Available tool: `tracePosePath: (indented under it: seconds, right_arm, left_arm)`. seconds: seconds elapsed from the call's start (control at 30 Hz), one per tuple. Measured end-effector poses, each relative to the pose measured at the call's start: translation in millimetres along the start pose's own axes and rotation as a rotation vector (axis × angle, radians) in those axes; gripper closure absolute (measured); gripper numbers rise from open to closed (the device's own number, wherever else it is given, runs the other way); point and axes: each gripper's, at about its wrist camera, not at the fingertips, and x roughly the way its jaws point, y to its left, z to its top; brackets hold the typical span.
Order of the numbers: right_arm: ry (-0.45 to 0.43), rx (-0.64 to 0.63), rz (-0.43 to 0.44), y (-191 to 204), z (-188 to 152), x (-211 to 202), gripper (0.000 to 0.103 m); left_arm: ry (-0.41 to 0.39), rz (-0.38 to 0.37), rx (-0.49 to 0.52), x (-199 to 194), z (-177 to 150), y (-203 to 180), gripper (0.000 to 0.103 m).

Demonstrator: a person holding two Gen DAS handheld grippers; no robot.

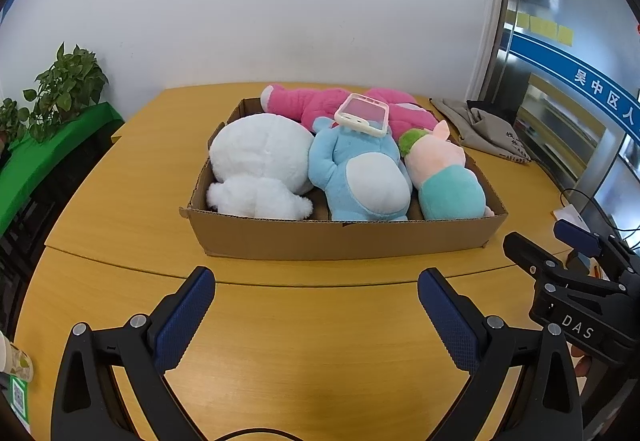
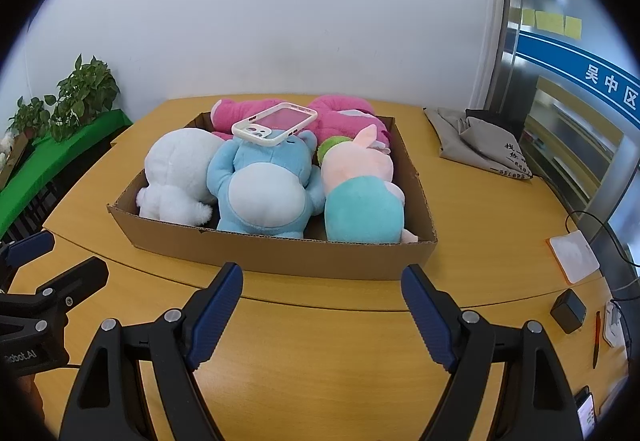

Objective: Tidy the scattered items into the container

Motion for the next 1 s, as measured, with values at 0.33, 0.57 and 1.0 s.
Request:
tracePosePath:
  seconds: [0.33, 0.57, 1.0]
  right_arm:
    - [0.001, 0.004, 0.005, -0.7, -1.3, 0.7, 0.022]
    - [0.004, 0.003, 0.005, 1.0, -2.0, 1.5, 0.022]
    - [0.014, -0.001, 0.003, 5.2, -3.9, 4.5, 0.022]
  left_arm:
    - [0.015, 0.021, 0.025, 3.4, -4.5, -5.6, 0.000]
    - [0.009, 0.029, 0.048, 0.6, -7.9, -12.1, 0.000]
    - [0.008, 0.057, 0.056, 2.9, -10.7, -12.1, 0.000]
